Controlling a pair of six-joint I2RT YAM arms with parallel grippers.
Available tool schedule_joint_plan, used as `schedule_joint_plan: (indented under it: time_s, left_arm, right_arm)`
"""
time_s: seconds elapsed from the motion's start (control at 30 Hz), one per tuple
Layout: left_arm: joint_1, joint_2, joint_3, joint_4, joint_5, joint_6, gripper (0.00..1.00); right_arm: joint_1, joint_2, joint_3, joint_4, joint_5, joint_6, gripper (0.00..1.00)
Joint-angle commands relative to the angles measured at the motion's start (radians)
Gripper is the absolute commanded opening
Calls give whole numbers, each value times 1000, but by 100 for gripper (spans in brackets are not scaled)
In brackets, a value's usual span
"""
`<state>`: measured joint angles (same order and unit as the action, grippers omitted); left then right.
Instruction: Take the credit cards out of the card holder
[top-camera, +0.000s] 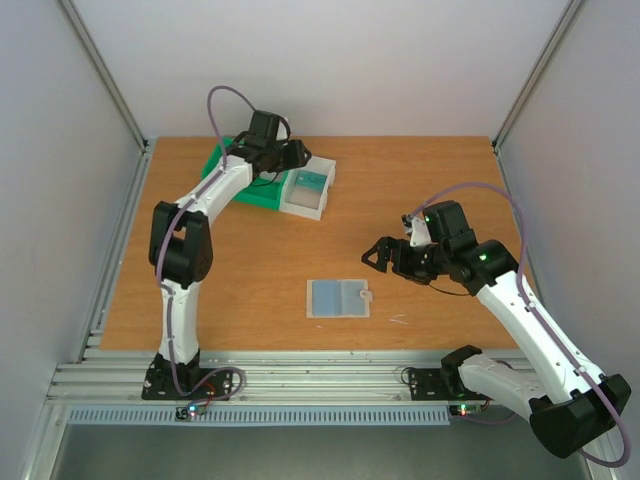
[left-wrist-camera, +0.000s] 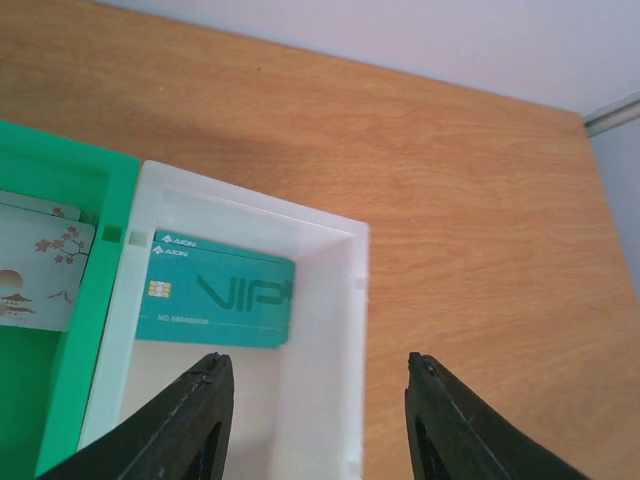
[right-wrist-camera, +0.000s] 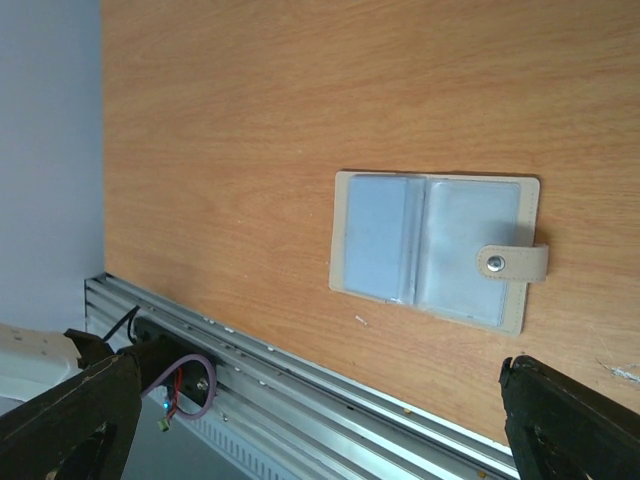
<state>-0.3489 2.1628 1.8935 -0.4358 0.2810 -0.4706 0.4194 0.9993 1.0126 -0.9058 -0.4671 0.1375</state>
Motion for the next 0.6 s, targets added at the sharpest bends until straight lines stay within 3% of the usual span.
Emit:
schedule_joint_plan:
  time_s: [0.0,0.2,0.47,0.57]
  left_arm:
    - [0,-115,-73,18,29,22,48]
    - [-7,-284,-241,-53,21,20,50]
    - [-51,-518,-542,-77,50,1,51]
    - [-73,-589,-643,-70,81,-16,52]
  right_arm:
    - [-4,-13,-12,13,-3,-2,99]
    - [-4,-7,-17,9,12,-15,92]
    - [-1,40,-106,115,-91,38,56]
    - [0,59,-145,154,-109,51,49]
